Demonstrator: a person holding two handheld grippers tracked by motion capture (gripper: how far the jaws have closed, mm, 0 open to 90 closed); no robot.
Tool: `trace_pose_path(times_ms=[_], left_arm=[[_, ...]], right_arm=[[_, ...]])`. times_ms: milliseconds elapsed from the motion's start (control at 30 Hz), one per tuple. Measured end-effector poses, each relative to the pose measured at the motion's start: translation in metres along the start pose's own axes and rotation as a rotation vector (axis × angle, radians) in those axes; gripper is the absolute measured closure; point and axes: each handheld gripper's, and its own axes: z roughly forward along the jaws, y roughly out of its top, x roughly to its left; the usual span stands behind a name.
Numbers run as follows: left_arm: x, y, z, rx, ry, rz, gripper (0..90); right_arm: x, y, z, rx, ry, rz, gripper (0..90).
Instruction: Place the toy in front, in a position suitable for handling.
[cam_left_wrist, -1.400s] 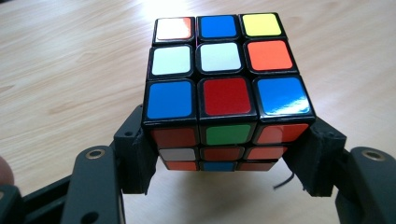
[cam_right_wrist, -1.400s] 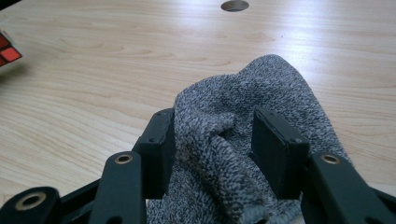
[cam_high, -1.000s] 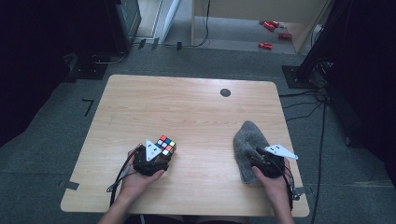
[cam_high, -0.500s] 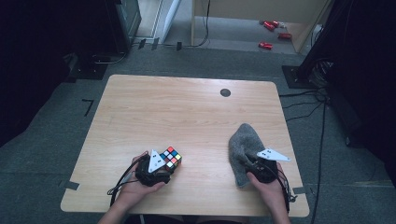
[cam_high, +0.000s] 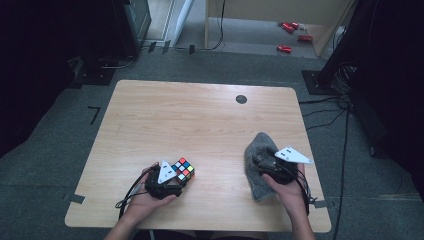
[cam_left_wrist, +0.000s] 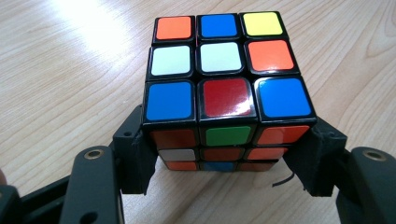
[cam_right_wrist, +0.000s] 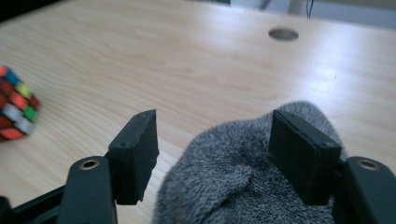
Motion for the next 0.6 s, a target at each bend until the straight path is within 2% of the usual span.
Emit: trace_pose_path(times_ms=[100, 133, 200, 267, 333, 433, 467, 500, 533, 567, 600], left_arm=[[-0.001, -0.003, 0.003, 0.03, -0.002, 0.006, 31.3], [0.0, -0.004, 0.004, 0.043, -0.01, 0.008, 27.3], [0.001, -0.004, 0.004, 0.043, -0.011, 0.003, 26.0], [0.002, -0.003, 0.004, 0.039, -0.012, -0.012, 24.2], [0.002, -0.003, 0.005, 0.041, -0.01, -0.015, 23.5], [0.002, -0.003, 0.005, 0.034, -0.012, -0.009, 24.7], [0.002, -0.003, 0.006, 0.036, -0.01, -0.008, 26.5], [0.002, -0.002, 0.006, 0.037, -0.009, -0.006, 31.9], [0.002, -0.002, 0.006, 0.035, -0.016, -0.006, 31.9], [0.002, -0.002, 0.006, 0.033, -0.017, -0.003, 34.1], [0.003, -0.002, 0.006, 0.029, -0.019, -0.006, 34.6]], right_arm=[[-0.001, -0.008, 0.019, 0.067, -0.011, -0.002, 28.3], [-0.002, -0.015, 0.025, 0.109, -0.029, -0.019, 26.4], [-0.003, -0.018, 0.026, 0.124, -0.034, -0.02, 27.0], [-0.005, -0.023, 0.027, 0.133, -0.06, -0.018, 31.2], [-0.009, -0.029, 0.028, 0.154, -0.046, -0.005, 33.6], [-0.009, -0.032, 0.031, 0.182, -0.037, -0.013, 34.6], [-0.009, -0.033, 0.033, 0.196, -0.034, -0.019, 35.2], [-0.008, -0.035, 0.034, 0.208, -0.041, -0.026, 36.4], [-0.008, -0.037, 0.036, 0.221, -0.041, -0.028, 37.2], [-0.008, -0.037, 0.037, 0.216, -0.04, -0.027, 41.2], [-0.009, -0.037, 0.035, 0.21, -0.031, -0.013, 58.0]])
